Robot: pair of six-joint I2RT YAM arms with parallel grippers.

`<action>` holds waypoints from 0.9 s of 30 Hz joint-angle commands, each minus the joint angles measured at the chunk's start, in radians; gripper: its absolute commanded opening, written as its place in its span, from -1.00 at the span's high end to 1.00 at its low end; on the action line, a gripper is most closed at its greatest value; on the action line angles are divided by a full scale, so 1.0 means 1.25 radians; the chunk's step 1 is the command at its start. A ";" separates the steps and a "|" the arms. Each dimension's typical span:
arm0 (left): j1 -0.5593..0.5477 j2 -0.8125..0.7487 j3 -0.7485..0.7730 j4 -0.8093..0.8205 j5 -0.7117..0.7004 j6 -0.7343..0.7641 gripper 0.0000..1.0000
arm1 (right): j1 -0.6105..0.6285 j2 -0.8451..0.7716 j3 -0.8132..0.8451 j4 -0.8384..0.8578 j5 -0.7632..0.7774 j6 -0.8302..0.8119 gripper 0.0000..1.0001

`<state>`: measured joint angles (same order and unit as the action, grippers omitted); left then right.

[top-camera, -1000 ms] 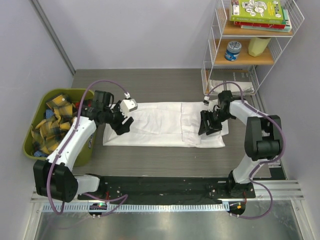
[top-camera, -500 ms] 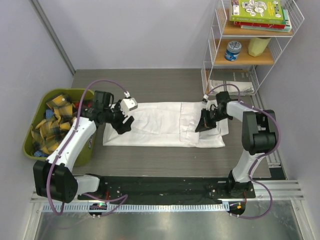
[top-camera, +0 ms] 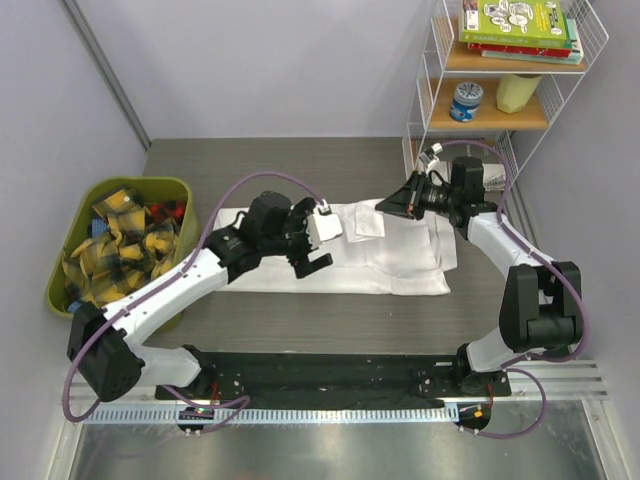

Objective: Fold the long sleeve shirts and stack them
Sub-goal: Fold the shirt

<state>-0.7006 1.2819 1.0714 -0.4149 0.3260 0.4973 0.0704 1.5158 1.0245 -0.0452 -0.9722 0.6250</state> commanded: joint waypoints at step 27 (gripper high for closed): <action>-0.181 0.211 0.054 0.505 -0.317 0.151 -0.09 | 0.034 -0.085 -0.191 0.531 0.028 0.607 0.98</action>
<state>-0.9562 1.5414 1.0412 0.1749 -0.0757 0.6979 0.1047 1.4418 0.7528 0.5831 -0.9340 1.3918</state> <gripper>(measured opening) 0.726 0.023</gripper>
